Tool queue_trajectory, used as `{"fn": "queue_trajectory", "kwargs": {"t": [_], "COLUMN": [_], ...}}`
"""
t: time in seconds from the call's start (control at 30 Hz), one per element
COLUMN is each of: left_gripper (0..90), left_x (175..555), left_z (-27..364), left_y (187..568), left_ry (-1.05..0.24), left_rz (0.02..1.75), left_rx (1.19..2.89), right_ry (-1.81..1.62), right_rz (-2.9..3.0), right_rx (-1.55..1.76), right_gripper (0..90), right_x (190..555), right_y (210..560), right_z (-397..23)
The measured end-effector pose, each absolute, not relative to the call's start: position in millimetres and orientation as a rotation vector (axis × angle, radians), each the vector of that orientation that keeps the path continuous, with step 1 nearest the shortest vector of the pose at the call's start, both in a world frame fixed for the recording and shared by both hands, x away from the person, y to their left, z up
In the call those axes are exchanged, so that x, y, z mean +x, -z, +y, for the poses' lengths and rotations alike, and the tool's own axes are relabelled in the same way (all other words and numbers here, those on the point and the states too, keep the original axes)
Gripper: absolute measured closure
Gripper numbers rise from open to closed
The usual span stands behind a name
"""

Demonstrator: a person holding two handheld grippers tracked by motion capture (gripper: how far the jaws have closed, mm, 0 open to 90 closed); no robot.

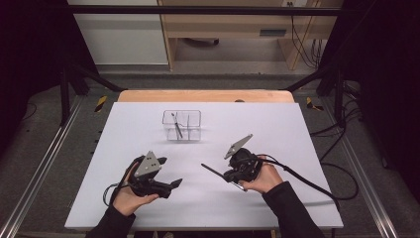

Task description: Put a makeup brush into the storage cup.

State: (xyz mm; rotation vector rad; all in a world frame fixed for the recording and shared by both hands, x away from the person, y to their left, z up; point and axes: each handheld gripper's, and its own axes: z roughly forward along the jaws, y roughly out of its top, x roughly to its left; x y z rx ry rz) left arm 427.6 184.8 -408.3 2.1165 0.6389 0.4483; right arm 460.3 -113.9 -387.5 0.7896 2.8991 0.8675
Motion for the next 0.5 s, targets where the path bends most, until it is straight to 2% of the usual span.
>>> {"fn": "queue_trajectory", "kwargs": {"t": [0.5], "left_gripper": [12.9], "left_x": [430.4], "left_z": [155.6], "left_y": [397.4], "left_ry": [-0.536], "left_rz": [0.459], "left_rx": [2.249], "right_ry": [-0.889], "right_rz": [2.928], "right_rx": [0.748], "right_gripper": [84.4], "right_x": [460.2], "right_y": [383.2], "right_z": [-105.9]}}
